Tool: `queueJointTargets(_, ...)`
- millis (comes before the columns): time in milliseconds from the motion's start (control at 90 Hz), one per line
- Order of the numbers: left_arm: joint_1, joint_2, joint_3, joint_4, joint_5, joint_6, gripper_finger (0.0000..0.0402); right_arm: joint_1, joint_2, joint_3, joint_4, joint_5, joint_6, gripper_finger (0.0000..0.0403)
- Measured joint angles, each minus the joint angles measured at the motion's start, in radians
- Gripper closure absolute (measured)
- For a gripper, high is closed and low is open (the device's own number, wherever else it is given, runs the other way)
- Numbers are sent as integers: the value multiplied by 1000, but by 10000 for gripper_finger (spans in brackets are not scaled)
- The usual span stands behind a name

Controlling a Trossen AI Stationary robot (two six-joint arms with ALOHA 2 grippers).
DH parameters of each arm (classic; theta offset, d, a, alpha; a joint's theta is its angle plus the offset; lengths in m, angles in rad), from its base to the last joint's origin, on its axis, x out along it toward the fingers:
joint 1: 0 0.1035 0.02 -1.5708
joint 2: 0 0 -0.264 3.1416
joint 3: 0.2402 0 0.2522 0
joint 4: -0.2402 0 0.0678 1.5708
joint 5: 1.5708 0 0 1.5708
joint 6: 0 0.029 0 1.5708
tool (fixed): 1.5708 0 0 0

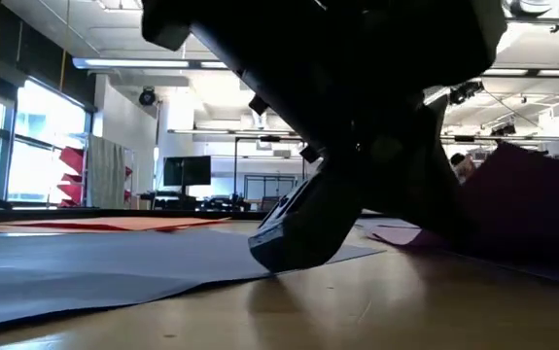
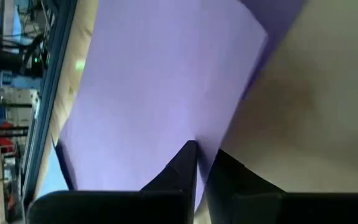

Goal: Organize paper
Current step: Stack the purple paper on top of the purple paper

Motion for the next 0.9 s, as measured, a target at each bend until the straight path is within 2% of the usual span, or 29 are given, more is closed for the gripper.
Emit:
queueJointTargets(378, -40, 0, -2, 63, -3, 12, 401, 12, -39, 2, 0, -32, 8, 403)
queueJointTargets(556, -45, 0, -2, 88, -3, -29, 401, 13, -80, 3, -1, -30, 26, 403)
queueJointTargets(733, -45, 0, -2, 85, -5, -29, 397, 19, -83, 2, 0, -52, -133, 403)
queueJointTargets(900, -56, -17, -2, 35, -54, -5, 368, 19, -84, -6, -1, -94, -231, 403)
